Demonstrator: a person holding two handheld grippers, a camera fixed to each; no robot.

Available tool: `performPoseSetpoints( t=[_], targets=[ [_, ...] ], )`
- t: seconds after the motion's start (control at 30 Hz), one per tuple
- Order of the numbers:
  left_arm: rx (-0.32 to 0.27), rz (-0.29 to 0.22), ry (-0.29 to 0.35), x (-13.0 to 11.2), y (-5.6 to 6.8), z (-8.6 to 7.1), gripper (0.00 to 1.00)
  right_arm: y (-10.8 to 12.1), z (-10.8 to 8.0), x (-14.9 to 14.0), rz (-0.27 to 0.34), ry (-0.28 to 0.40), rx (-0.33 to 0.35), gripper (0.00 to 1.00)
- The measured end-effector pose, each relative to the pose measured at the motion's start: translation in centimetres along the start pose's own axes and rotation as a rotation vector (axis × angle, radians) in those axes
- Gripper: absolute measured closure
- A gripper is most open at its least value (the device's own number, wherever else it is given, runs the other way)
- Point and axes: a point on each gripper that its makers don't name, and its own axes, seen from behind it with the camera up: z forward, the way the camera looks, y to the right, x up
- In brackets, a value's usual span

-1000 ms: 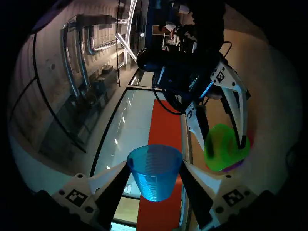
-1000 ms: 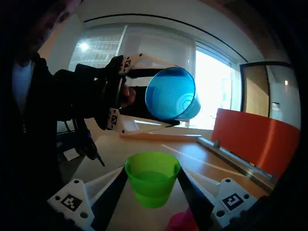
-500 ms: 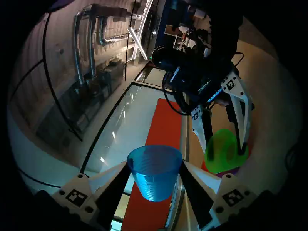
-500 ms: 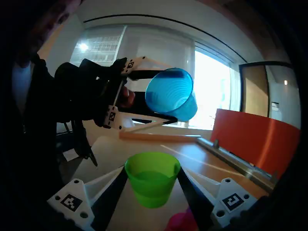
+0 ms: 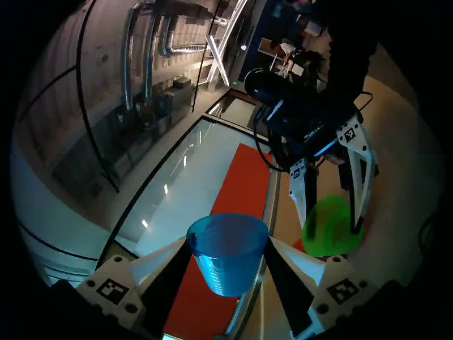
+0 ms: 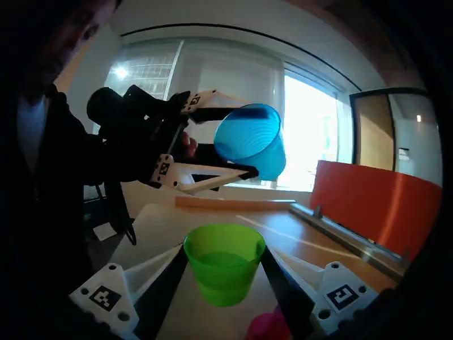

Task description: Pour water

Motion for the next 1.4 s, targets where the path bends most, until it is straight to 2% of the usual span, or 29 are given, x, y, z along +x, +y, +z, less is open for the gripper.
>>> performPoseSetpoints(
  t=[0.17,0.5,1.17,1.4],
  targets=[
    [0.001,0.0,-0.002,-0.11,0.02,-0.03,0.15,0.05,-0.01,0.06,0.003,0.001,-0.001,0.1],
    [0.009,-0.05,-0.002,-0.29,-0.11,-0.03,0.15,-0.07,0.09,0.12,0.016,0.005,0.001,0.1],
    [0.016,-0.089,0.002,-0.3,-0.44,-0.13,0.15,-0.34,0.26,0.27,0.069,0.018,0.009,0.1],
    [0.011,-0.125,-0.002,-0.44,-0.31,-0.24,0.16,-0.45,0.32,0.25,0.071,0.018,0.012,0.1]
  ],
)
